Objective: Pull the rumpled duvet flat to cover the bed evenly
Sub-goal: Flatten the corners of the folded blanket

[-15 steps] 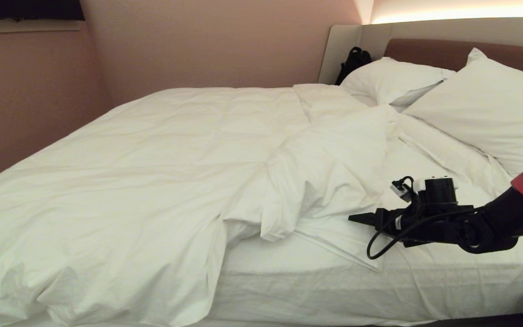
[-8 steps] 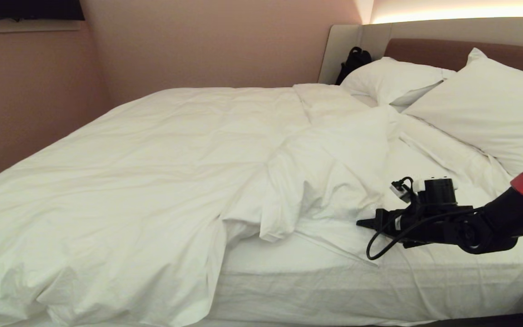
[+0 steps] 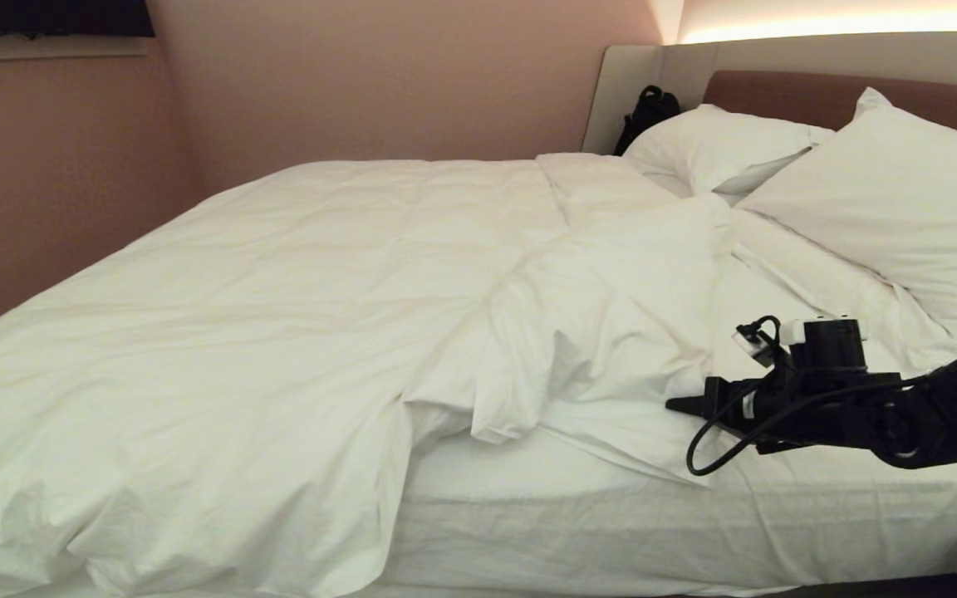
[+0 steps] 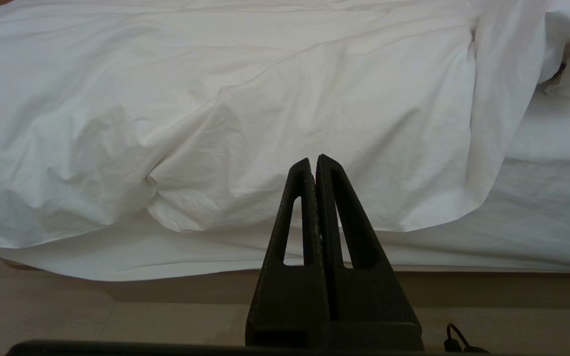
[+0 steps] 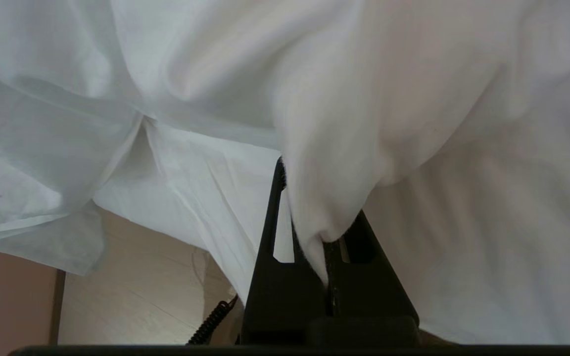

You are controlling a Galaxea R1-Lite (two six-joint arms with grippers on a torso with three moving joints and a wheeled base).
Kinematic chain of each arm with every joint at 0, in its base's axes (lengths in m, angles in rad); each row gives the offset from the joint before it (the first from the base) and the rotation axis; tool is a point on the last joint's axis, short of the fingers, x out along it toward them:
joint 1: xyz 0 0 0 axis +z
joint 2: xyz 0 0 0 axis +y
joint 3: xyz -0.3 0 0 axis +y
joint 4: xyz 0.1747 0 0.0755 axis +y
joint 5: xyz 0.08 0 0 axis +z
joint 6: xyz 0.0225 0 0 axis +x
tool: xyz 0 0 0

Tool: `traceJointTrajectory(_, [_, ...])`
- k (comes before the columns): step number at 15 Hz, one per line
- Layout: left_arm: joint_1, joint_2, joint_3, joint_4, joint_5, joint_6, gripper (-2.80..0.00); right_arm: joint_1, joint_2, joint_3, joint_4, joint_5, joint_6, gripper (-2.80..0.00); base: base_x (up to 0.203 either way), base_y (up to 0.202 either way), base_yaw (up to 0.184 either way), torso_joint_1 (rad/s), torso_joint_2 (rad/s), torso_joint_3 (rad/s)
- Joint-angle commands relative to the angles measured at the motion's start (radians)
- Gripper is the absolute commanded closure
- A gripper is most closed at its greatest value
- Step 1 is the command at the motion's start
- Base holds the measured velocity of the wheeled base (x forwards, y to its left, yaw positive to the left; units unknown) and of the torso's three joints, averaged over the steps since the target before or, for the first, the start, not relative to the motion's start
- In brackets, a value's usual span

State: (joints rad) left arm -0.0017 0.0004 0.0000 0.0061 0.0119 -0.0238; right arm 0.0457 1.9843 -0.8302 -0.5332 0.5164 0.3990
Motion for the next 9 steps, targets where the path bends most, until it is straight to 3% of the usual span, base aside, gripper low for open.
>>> traceJointTrajectory(1, [0.0, 0.0, 0.0, 0.0, 0.0, -0.001, 0.0, -0.019, -0.08, 0.023, 0.031, 0.002, 0.007, 0.0, 0.0, 0.0, 0.0, 0.0, 0.0, 0.0])
traceJointTrajectory(6, [0.0, 0.0, 0.0, 0.0, 0.0, -0.001, 0.0, -0.155, -0.384, 0.037, 0.303, -0.006, 0.01, 0.0, 0.0, 0.0, 0.0, 0.0, 0.0, 0.0])
traceJointTrajectory(7, [0.0, 0.0, 0.0, 0.0, 0.0, -0.001, 0.0, -0.189, -0.424, 0.019, 0.403, -0.01, 0.005, 0.0, 0.0, 0.0, 0.0, 0.0, 0.0, 0.0])
traceJointTrajectory(9, [0.0, 0.0, 0.0, 0.0, 0.0, -0.001, 0.0, -0.213, -0.443, -0.001, 0.473, -0.038, -0.01, 0.0, 0.0, 0.0, 0.0, 0.0, 0.0, 0.0])
